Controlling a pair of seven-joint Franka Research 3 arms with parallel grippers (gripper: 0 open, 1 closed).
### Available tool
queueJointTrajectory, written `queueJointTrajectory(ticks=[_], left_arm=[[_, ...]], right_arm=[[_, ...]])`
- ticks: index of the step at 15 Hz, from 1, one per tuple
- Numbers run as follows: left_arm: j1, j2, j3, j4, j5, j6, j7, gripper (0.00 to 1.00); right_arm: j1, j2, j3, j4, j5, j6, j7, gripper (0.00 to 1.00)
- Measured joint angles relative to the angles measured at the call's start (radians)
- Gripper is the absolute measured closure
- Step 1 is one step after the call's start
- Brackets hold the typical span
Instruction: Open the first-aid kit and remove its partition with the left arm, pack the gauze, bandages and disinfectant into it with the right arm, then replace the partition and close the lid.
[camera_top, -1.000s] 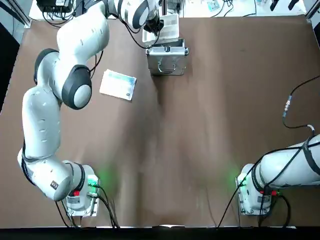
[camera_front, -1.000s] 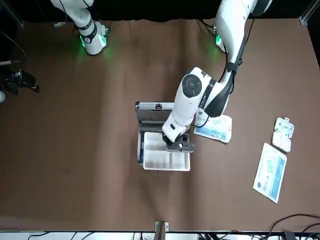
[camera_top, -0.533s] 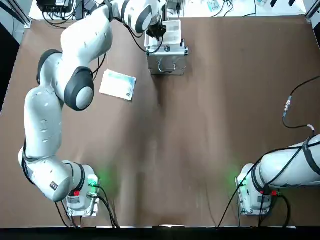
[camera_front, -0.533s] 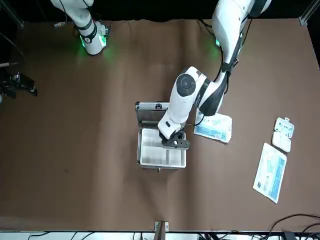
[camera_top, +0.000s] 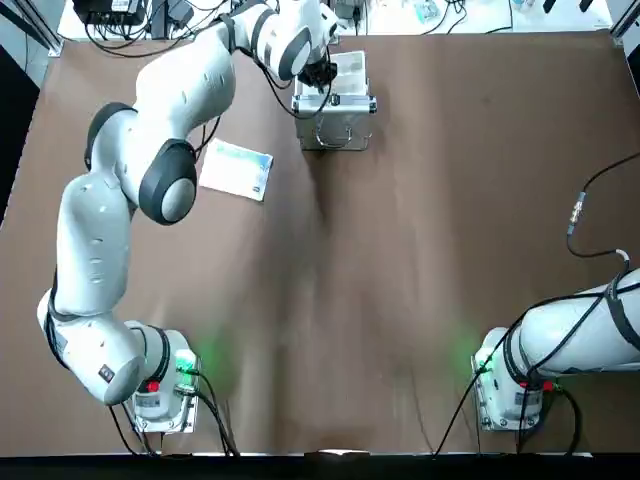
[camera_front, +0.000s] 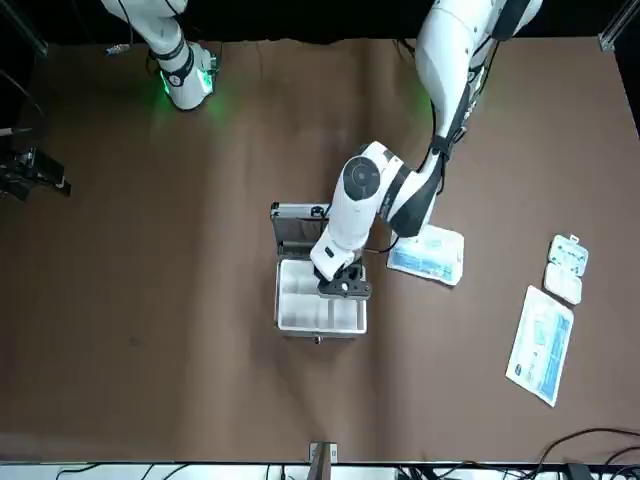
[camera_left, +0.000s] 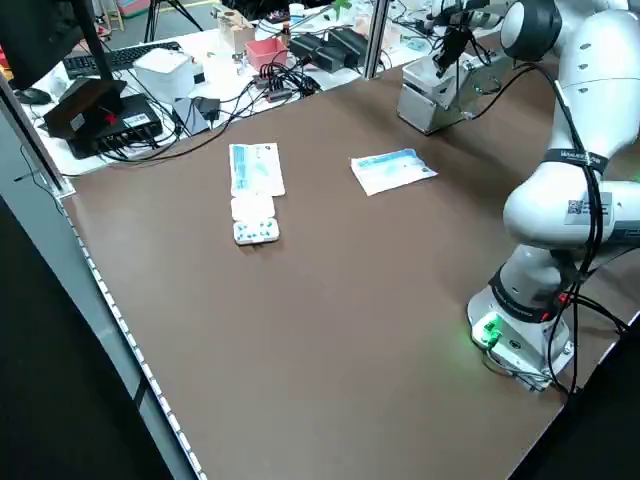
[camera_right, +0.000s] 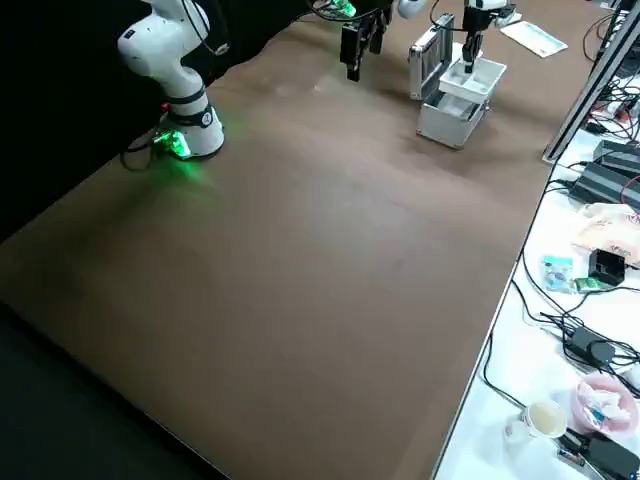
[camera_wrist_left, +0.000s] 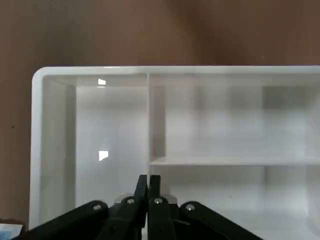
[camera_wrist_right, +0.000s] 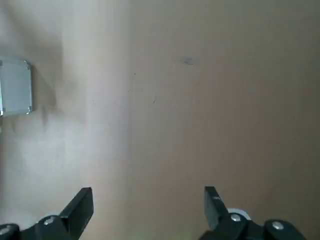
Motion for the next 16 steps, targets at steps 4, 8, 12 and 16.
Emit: queueJointTrajectory(ticks=[4, 8, 12, 16], left_arm=[[-0.044, 0.017, 0.034, 0.001, 0.001, 0.004, -0.026, 0.97], [-0.058, 0.027, 0.043, 0.003, 0.001, 0.006, -0.028, 0.96], [-0.061, 0.039, 0.047, 0.003, 0.002, 0.006, -0.028, 0.96], [-0.066, 0.06, 0.054, 0.007, 0.002, 0.026, -0.028, 0.96]], right_arm=[[-0.005, 0.0, 0.0, -0.004, 0.0, 0.0, 0.0, 0.02], [-0.007, 0.0, 0.0, -0.008, 0.001, 0.0, 0.0, 0.02], [-0.007, 0.0, 0.0, -0.009, 0.001, 0.0, 0.0, 0.02], [-0.008, 0.0, 0.0, -0.009, 0.001, 0.0, 0.0, 0.02]])
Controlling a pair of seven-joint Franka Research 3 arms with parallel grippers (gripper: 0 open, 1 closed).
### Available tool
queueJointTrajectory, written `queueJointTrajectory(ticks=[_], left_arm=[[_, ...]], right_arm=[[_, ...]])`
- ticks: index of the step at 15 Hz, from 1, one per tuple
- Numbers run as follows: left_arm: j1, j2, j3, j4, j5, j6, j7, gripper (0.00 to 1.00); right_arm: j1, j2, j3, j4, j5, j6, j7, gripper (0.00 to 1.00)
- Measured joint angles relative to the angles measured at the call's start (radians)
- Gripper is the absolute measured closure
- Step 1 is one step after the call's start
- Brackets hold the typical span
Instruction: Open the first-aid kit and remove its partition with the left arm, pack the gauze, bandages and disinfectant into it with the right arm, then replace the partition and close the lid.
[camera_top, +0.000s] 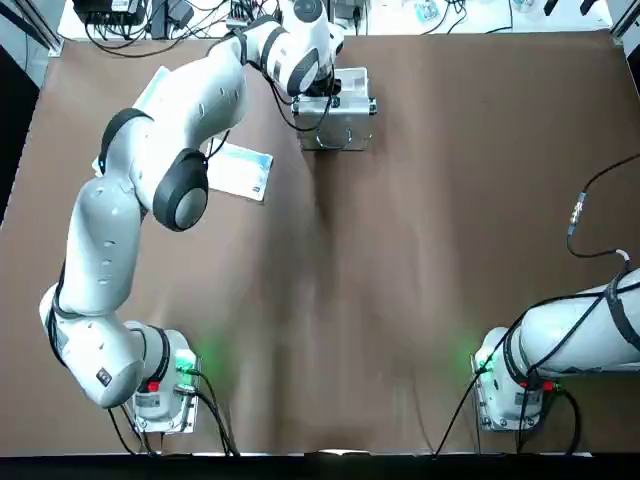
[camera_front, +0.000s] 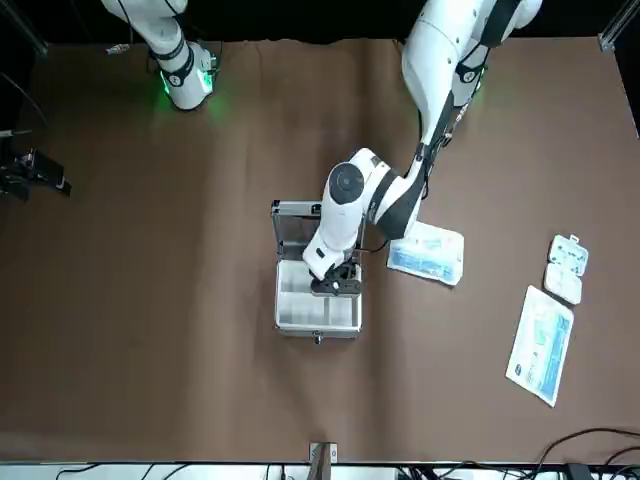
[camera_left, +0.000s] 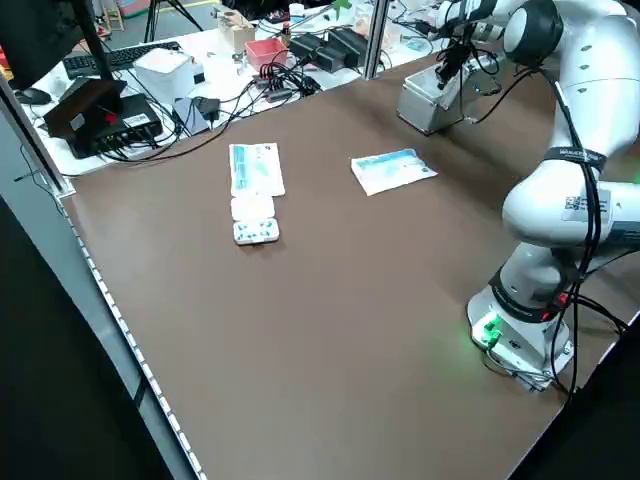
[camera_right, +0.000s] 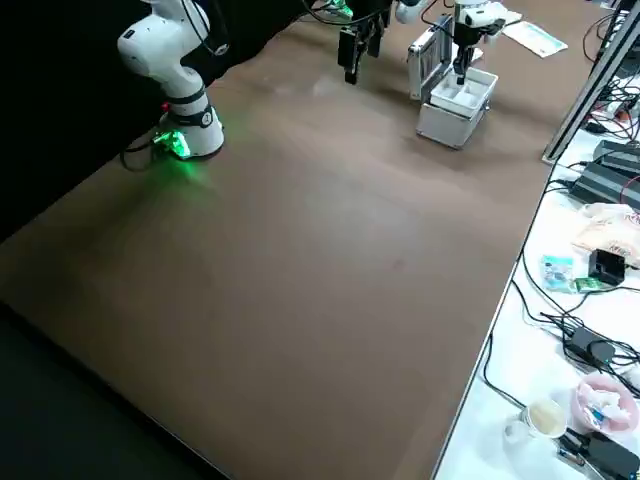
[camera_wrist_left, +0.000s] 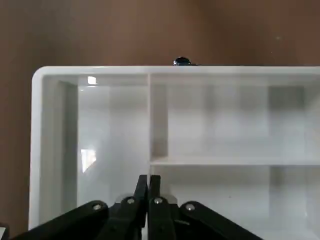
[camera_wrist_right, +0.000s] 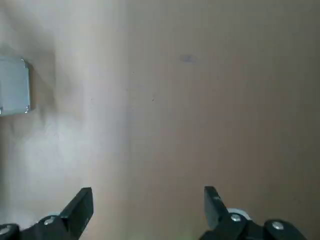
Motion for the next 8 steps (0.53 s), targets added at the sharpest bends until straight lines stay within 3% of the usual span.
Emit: queueJointTrajectory(ticks=[8], left_arm=[[-0.037, 0.017, 0.041, 0.0, 0.0, 0.019, -0.001, 0.94]], right_arm=[[0.0, 0.0, 0.0, 0.0, 0.0, -0.006, 0.0, 0.02]])
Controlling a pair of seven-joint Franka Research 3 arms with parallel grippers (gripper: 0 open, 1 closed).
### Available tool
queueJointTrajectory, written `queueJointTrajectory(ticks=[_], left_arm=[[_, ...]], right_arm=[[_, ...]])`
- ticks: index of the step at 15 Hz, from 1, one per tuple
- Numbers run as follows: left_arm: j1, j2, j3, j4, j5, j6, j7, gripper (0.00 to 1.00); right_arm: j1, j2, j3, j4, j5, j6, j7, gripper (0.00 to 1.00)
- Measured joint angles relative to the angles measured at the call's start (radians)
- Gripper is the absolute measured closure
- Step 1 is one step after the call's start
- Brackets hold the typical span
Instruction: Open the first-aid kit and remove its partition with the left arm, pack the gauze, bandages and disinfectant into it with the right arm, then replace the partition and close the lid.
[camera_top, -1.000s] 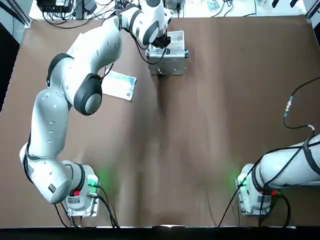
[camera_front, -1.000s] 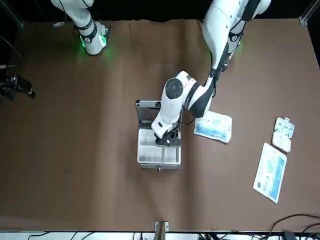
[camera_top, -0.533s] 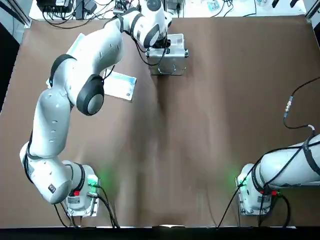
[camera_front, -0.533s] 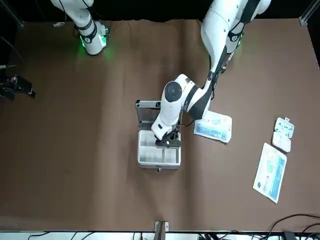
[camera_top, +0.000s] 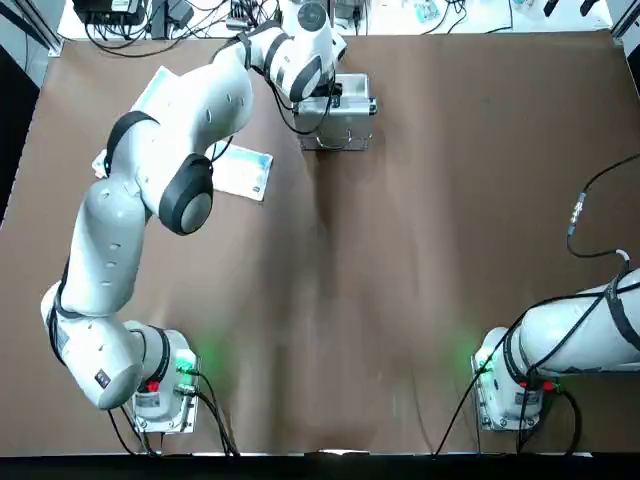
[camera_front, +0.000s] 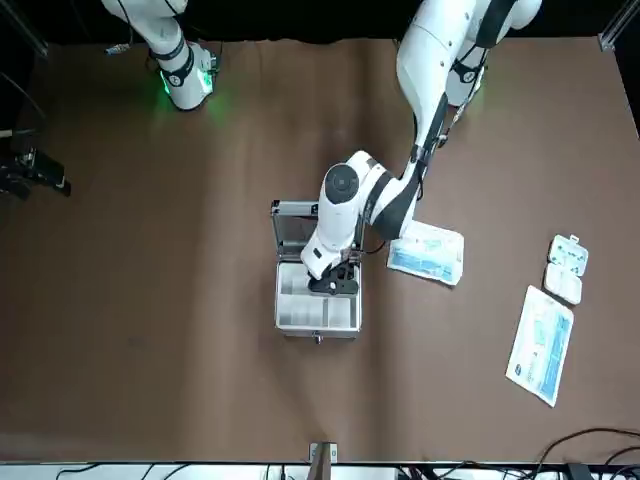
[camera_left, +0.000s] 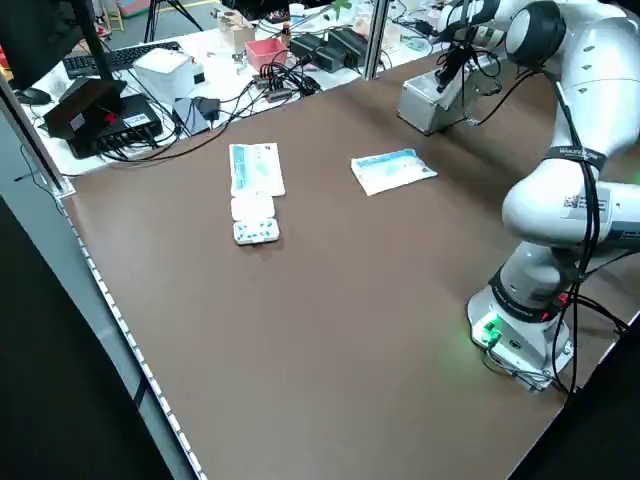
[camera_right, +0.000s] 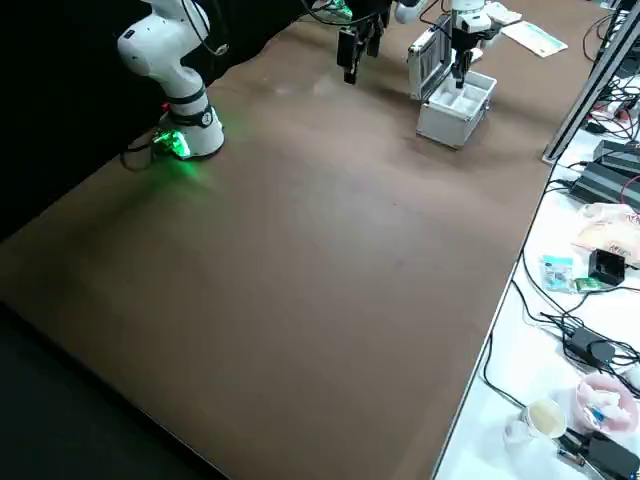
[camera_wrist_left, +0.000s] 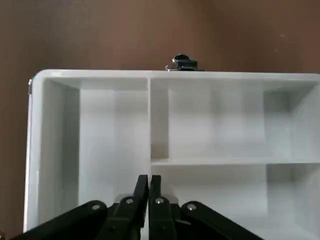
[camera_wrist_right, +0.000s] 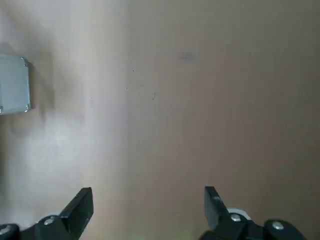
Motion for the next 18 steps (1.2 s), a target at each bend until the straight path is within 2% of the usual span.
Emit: queueJointTrajectory(ticks=[6, 13, 14, 15, 16, 18], left_arm=[[-0.003, 0.005, 0.001, 0.0, 0.0, 0.001, 0.0, 0.89], [0.011, -0.018, 0.012, 0.036, 0.0, 0.014, -0.007, 0.28], [0.019, -0.034, 0.012, 0.042, 0.0, 0.014, -0.01, 0.14], [0.026, -0.055, 0.012, 0.046, 0.0, 0.014, -0.01, 0.05], [0.034, -0.082, 0.012, 0.049, 0.0, 0.009, -0.012, 0.0], [0.05, -0.15, 0.012, 0.052, 0.0, -0.058, -0.012, 0.0]], right_arm=[[0.0, 0.0, 0.0, 0.0, 0.0, 0.0, 0.0, 0.02], [-0.001, 0.0, 0.0, 0.0, 0.0, 0.0, -0.001, 0.02], [-0.001, 0.0, 0.0, 0.0, 0.0, 0.0, -0.002, 0.02], [-0.001, 0.0, 0.0, 0.0, 0.0, 0.0, -0.002, 0.02], [-0.001, 0.0, 0.0, 0.0, 0.0, -0.001, -0.002, 0.02], [-0.001, 0.0, 0.0, 0.0, 0.001, -0.001, -0.003, 0.02]])
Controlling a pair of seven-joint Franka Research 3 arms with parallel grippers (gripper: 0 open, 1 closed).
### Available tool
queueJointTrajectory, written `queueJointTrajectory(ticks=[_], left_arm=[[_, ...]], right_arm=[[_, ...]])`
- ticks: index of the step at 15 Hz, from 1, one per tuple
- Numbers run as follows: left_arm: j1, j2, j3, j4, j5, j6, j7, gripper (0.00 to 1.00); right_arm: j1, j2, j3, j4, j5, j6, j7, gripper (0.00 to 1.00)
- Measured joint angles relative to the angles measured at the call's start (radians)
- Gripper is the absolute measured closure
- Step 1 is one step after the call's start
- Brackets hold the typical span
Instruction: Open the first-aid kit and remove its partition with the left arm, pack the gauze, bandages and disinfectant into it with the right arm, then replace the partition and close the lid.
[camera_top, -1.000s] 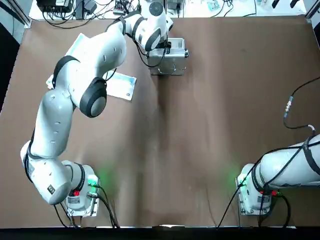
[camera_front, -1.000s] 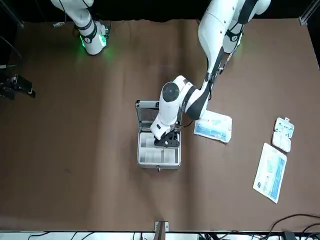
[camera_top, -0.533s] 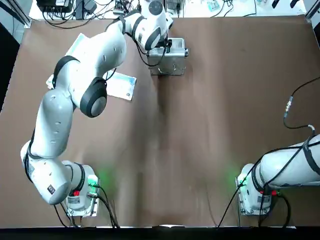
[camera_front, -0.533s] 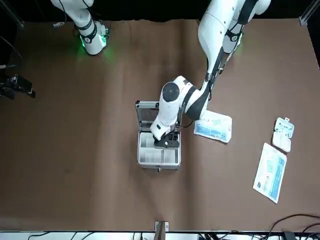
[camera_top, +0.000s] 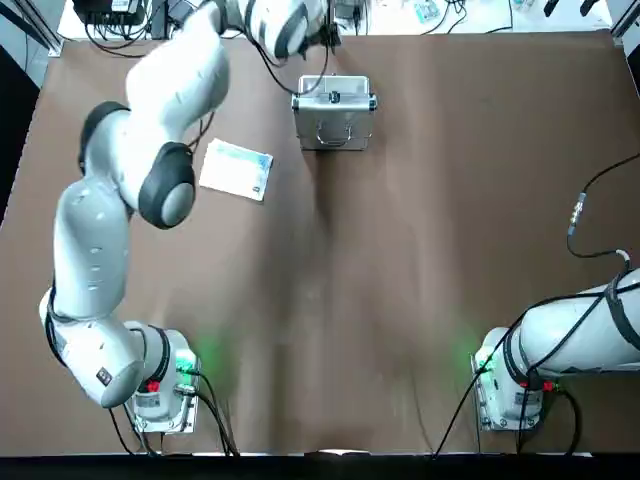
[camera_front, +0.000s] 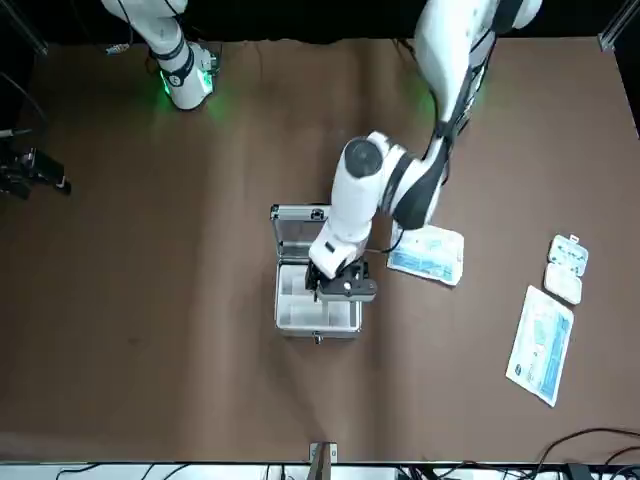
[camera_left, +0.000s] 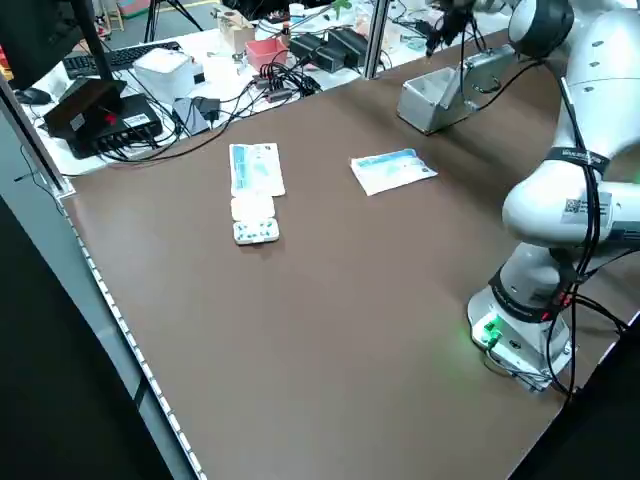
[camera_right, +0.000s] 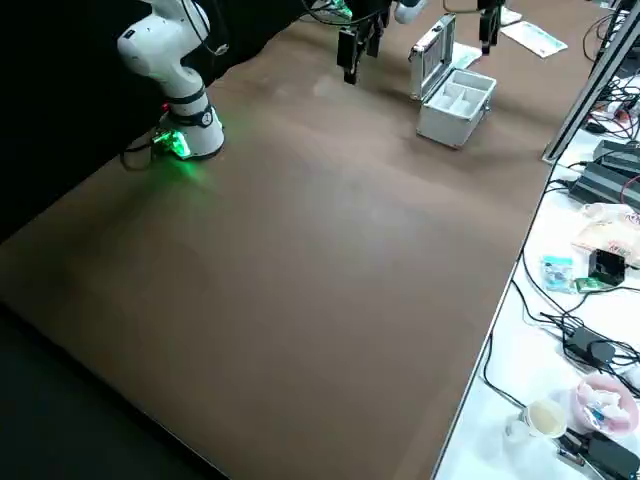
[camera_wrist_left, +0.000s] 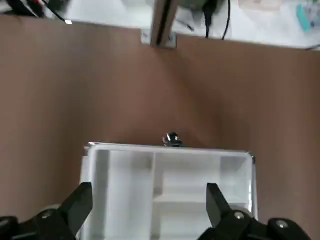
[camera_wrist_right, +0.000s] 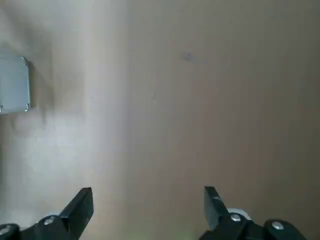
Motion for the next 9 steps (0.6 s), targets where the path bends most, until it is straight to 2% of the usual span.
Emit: queueJointTrajectory(ticks=[6, 9], left_arm=[[0.004, -0.186, -0.015, 0.0, -0.027, -0.321, 0.0, 0.0], [0.002, -0.241, -0.071, -0.002, -0.063, -0.489, -0.004, 0.04]], right_arm=[[0.0, 0.0, 0.0, 0.0, 0.0, 0.0, -0.001, 0.02], [0.0, 0.0, 0.0, 0.0, 0.0, 0.0, -0.001, 0.02]])
